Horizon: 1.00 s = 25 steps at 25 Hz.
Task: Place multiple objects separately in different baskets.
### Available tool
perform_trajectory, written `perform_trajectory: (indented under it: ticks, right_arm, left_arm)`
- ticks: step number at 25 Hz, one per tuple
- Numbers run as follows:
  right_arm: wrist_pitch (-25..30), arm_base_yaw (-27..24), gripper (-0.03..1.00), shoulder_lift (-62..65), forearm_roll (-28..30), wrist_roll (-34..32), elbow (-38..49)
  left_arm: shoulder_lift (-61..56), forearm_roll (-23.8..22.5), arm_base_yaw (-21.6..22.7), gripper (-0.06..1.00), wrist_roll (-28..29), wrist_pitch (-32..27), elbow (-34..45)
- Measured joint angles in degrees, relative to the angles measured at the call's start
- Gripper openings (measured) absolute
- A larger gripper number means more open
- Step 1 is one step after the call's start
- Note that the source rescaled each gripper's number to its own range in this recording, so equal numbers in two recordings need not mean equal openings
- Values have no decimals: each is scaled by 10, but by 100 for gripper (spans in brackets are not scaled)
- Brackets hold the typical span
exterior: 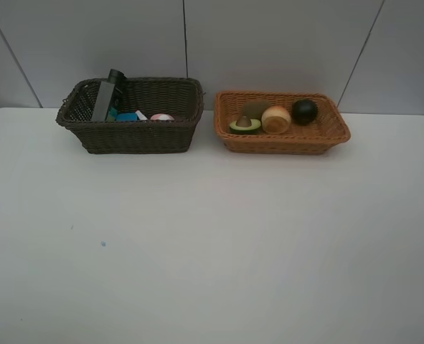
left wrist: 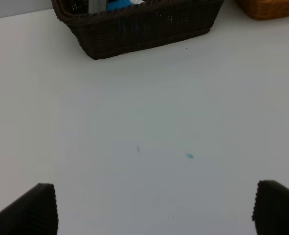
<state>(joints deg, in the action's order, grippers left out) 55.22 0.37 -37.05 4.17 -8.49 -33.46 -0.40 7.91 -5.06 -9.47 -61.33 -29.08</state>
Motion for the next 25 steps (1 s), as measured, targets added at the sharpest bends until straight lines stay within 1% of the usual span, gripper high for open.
perform_trajectory:
  ticks: [2, 8, 12, 18, 22, 25]
  right_arm:
    - [4, 0, 100, 58, -3, 0, 18]
    - [21, 0, 100, 186, -7, 4, 24]
    - [50, 0, 100, 254, -14, 27, 38]
    - [51, 0, 100, 351, -34, 56, 38]
    - [52, 0, 100, 372, -42, 68, 39]
    - [52, 0, 100, 372, -42, 70, 39]
  left_arm:
    - [0, 0, 0, 100, 0, 0, 0]
    - [0, 0, 0, 100, 0, 0, 0]
    - [0, 0, 0, 100, 0, 0, 0]
    - [0, 0, 0, 100, 0, 0, 0]
    - [0, 0, 0, 100, 0, 0, 0]
    - [0, 0, 10, 100, 0, 0, 0]
